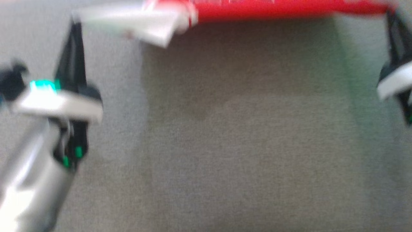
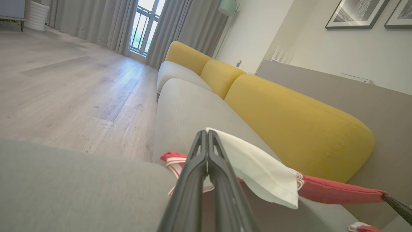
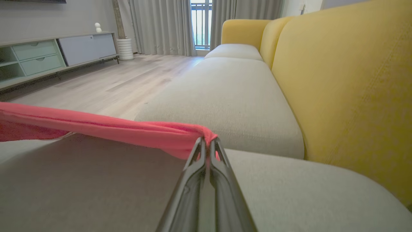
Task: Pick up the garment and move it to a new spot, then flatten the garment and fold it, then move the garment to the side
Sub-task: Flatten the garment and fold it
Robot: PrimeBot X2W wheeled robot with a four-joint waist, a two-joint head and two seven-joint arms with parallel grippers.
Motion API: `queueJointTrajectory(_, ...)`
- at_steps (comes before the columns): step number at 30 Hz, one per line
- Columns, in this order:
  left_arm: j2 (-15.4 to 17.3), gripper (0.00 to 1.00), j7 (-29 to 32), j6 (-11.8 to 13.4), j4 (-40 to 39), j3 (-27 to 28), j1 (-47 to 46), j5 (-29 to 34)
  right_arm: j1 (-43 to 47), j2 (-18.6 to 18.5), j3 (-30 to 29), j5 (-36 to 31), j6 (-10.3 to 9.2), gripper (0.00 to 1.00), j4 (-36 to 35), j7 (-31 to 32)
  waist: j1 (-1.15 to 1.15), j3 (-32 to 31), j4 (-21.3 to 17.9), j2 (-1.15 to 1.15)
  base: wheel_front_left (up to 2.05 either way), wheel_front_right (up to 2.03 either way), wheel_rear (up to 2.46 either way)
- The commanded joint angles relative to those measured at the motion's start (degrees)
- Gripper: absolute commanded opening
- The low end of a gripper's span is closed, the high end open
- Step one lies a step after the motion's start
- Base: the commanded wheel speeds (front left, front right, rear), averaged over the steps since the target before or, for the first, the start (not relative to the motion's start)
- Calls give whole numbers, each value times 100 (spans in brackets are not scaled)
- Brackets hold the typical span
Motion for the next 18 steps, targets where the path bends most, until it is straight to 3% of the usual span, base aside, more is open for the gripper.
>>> queueJointTrajectory(1,368,0,-10,159,-399,266,197,-71,273,-260,56,119,-4,0,-203,-61,2,-333,-134,0,0,0,0)
queueJointTrajectory(7,537,0,-80,789,-1461,253,1829,-220,1243,-428,65,411,-4,0,-580,-62,2,-763,-220,0,0,0,0)
queueJointTrajectory(18,585,0,-162,1577,-2667,203,3981,-538,2798,-630,-185,526,-4,0,-1242,-39,2,-1321,-289,0,0,0,0)
